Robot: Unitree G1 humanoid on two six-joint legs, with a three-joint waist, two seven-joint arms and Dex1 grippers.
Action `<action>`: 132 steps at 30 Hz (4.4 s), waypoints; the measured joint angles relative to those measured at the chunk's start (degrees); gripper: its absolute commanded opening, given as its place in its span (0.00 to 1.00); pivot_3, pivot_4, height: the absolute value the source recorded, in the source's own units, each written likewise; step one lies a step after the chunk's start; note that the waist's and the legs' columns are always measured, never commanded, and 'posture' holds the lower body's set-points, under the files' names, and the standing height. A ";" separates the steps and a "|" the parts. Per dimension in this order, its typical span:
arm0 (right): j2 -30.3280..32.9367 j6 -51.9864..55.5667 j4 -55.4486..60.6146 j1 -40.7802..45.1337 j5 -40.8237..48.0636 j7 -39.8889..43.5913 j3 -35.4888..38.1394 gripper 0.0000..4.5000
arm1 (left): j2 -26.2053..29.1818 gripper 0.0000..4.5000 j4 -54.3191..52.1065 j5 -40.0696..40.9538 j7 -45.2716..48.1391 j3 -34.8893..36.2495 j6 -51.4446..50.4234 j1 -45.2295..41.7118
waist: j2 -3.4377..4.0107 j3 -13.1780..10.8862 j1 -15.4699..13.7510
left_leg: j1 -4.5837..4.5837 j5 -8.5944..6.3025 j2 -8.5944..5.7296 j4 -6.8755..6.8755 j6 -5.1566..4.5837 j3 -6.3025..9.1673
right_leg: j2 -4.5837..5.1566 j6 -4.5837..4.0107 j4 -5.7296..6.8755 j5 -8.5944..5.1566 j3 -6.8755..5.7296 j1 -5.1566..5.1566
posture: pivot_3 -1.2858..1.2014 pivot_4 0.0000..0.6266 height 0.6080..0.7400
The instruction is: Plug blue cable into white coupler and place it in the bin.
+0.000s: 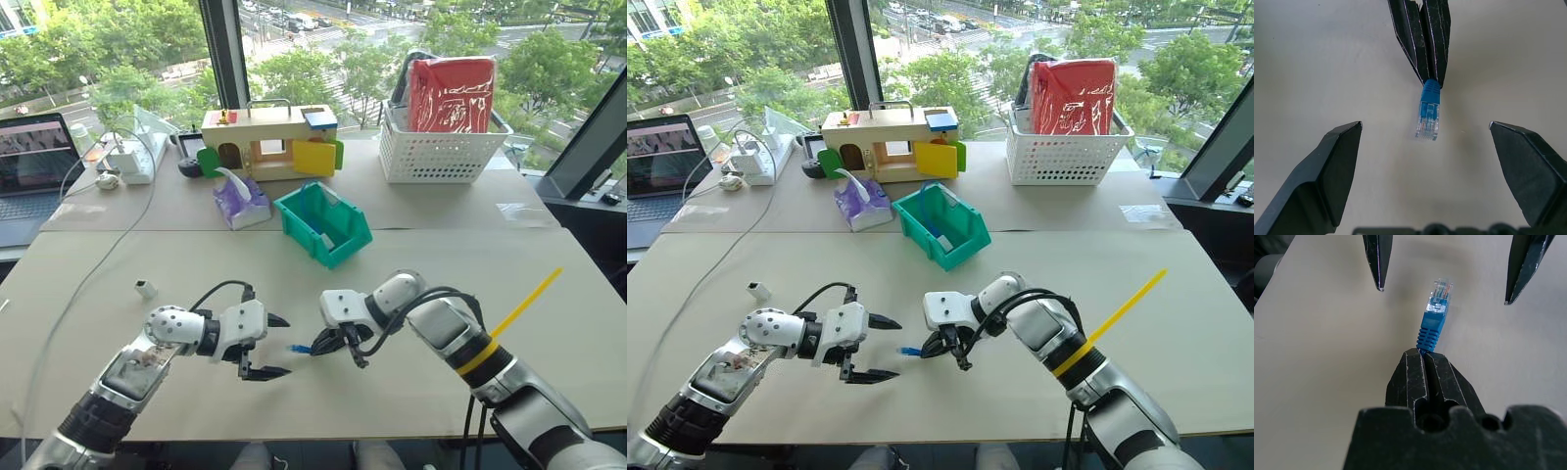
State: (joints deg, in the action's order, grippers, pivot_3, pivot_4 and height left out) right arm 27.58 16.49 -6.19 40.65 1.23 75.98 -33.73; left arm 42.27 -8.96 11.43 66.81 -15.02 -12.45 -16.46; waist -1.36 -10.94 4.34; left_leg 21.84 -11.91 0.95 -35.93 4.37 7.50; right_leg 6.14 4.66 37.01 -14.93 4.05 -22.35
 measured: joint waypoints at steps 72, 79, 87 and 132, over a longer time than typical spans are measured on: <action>-35.10 75.29 55.22 -19.19 38.29 -69.20 68.86 0.99 | -30.98 0.00 -4.09 6.63 -25.55 3.60 -14.10 -5.02 | 0.13 0.09 -1.44 | 0.55 0.00 -0.10 0.03 -0.02 0.12 | 0.02 -0.40 -0.02 0.19 -0.01 -0.44 | 0.52 0.24 1.00; -35.12 74.13 55.03 -19.19 40.81 -71.70 68.76 0.99 | -30.40 0.00 -4.47 6.81 -25.94 3.52 -14.28 -5.01 | 0.13 0.09 -1.42 | 0.56 0.00 -0.10 0.04 -0.02 0.12 | 0.02 -0.40 -0.04 0.18 -0.01 -0.45 | 0.52 0.24 1.00; -35.17 70.65 52.42 -19.21 47.50 -75.78 67.91 0.99 | -30.36 0.00 -5.45 7.55 -26.05 2.70 -15.30 -4.98 | 0.13 0.08 -1.46 | 0.59 0.00 -0.10 0.05 -0.02 0.12 | 0.02 -0.39 -0.05 0.18 -0.01 -0.47 | 0.52 0.24 1.00; -15.12 30.80 40.05 -29.62 91.49 -101.24 41.79 0.00 | -11.77 0.99 -0.82 18.24 -18.98 27.54 -9.41 -5.03 | 0.15 0.05 -0.18 | 1.00 -0.01 -0.03 0.08 -0.06 0.12 | -0.01 -0.45 -0.12 0.18 -0.01 -0.90 | 0.52 0.24 1.00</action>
State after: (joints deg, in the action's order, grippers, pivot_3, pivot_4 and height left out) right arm 12.46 47.29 33.86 11.03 92.72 -25.26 8.06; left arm 30.50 -9.78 29.66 47.84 12.52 -21.86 -21.49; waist -1.21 -10.89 4.16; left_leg 22.84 -11.91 0.92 -35.85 4.31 7.62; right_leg 6.13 4.21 36.89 -14.75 4.05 -23.25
